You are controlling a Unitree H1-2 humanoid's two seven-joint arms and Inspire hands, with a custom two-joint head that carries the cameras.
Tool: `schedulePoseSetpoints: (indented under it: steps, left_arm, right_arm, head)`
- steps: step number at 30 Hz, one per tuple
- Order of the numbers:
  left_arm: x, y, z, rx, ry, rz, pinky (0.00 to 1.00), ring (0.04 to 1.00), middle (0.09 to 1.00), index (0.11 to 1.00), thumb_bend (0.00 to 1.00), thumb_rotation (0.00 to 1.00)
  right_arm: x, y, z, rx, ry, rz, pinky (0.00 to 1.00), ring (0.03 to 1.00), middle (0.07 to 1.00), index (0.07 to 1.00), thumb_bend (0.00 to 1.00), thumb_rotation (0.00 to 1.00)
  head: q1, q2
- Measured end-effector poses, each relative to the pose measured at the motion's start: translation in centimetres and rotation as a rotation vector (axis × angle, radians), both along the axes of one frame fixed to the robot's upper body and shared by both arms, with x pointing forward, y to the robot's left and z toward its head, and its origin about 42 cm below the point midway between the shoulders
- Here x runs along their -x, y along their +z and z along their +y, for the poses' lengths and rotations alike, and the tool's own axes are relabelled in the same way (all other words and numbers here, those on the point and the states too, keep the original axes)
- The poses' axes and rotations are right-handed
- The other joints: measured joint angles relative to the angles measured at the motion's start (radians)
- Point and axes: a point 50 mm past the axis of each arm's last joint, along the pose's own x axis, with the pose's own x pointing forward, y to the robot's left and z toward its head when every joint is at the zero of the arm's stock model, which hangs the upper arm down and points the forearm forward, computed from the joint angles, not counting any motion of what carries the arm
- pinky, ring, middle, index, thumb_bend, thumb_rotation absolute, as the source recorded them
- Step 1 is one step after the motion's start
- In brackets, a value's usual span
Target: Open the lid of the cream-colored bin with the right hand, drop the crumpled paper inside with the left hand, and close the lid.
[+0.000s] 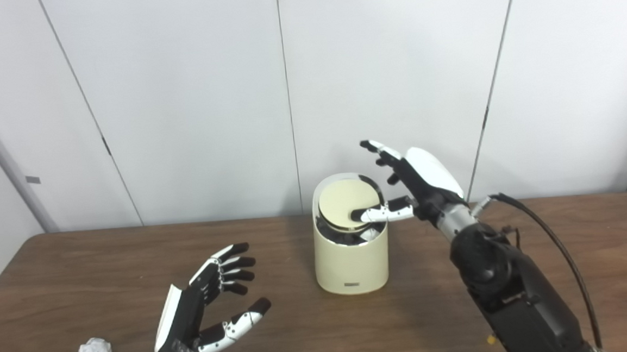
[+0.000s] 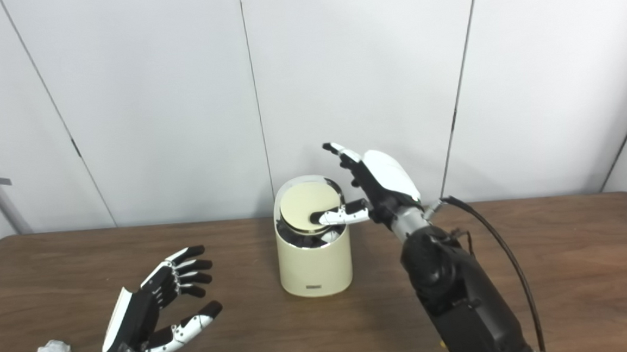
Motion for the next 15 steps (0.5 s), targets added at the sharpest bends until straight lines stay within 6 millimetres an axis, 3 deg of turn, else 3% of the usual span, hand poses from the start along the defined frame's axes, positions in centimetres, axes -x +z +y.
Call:
schedulePoseSetpoints:
  steps: [5,7,9,15]
  left_arm:
    - [0.0,0.0,-0.1,0.001,-0.004,0.0,0.57,0.677,0.745,0.821,0.65,0.19]
    - [0.0,0.0,-0.2,0.002,-0.005,0.0,0.58,0.675,0.742,0.818,0.66,0.2]
    - [0.0,0.0,-0.2,0.002,-0.004,0.0,0.58,0.679,0.742,0.817,0.66,0.2]
    - [0.0,0.0,-0.1,0.002,-0.003,0.0,0.61,0.688,0.746,0.818,0.66,0.18]
  right_arm:
    - [0.8,1.7,-1.1,-0.167,0.019,-0.041,0.65,0.83,0.898,0.908,0.73,0.38]
    - [1.6,1.4,-1.8,-0.214,0.037,-0.059,0.66,0.835,0.888,0.914,0.72,0.38]
    - [2.8,0.0,-2.4,-0.251,0.054,-0.052,0.68,0.847,0.899,0.929,0.74,0.39]
    - [7.0,-6.7,-5.4,-0.3,0.013,0.106,0.75,0.862,0.921,0.934,0.84,0.42]
  head:
    - [0.003,0.0]
    - [0.003,0.0]
    - [0.003,0.0]
    - [0.003,0.003]
